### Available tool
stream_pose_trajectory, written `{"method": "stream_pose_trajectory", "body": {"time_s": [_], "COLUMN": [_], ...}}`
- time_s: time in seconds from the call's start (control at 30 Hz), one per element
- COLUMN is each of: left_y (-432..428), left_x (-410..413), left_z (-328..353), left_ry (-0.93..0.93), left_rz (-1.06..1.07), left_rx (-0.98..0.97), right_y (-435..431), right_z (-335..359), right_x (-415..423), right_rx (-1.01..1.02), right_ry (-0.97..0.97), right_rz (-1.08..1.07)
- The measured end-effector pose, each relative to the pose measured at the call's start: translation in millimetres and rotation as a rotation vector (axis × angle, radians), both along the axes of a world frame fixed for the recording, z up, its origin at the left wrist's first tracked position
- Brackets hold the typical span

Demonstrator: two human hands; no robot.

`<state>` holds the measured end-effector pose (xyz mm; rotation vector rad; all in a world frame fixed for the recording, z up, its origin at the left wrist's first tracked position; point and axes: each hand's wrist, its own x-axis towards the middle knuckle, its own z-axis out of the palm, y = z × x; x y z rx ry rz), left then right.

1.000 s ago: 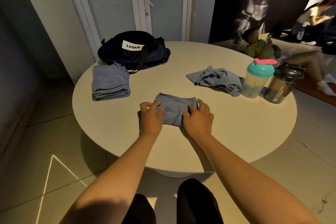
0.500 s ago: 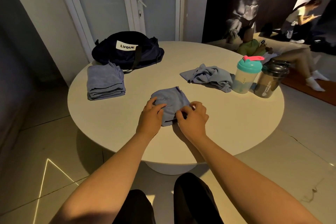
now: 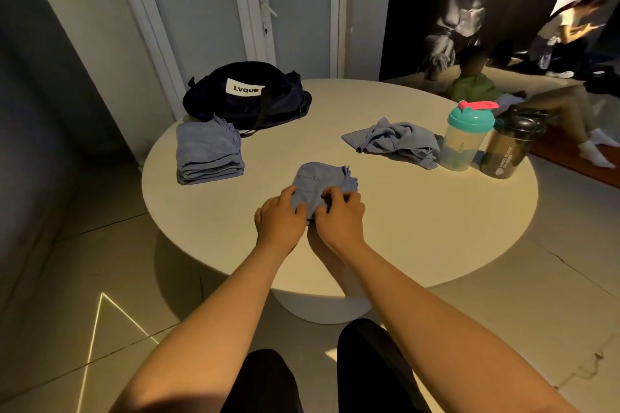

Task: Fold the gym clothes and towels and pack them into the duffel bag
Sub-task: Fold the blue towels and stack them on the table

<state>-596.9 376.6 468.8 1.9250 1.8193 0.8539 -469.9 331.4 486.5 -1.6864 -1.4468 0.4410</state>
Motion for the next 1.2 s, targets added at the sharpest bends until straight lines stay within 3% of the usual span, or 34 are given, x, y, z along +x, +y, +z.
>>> {"method": "stream_pose_trajectory", "body": {"time_s": [0.13,0.27,0.57,0.73,0.93,1.07,1.2], "left_y": [-0.7,-4.5,33.0,75.5,121.7,131.6,126.7], "left_x": [-20.4,-39.3,-99.2,-124.3,-158.4,-167.2,-169.7], "left_z": [1.2,9.3,47.2,82.8,84.1,68.1,56.3], "left_ry": [-0.075,-0.339,-0.510,-0.462,-0.415,-0.147,-0.151], "left_rz": [-0.126,-0.171,-0.068,-0.021,0.255,0.399,0.314], "left_rx": [-0.034,0.015,0.099,0.238,0.230,0.102,0.233], "right_y": [14.0,27.5,70.6,123.2,183.9,207.9,212.2], "right_z": [2.6,4.6,35.3,65.0,80.7,56.8,44.6], "right_x": [-5.7,-20.3,-96.4,-132.4,-176.4,-187.9,-187.7], "right_rx": [-0.186,-0.091,0.228,0.296,0.262,0.086,0.149], "right_ry": [-0.181,0.034,0.303,0.260,0.208,0.077,0.029], "right_rz": [-0.045,0.117,0.251,0.219,0.347,0.373,0.327]}}
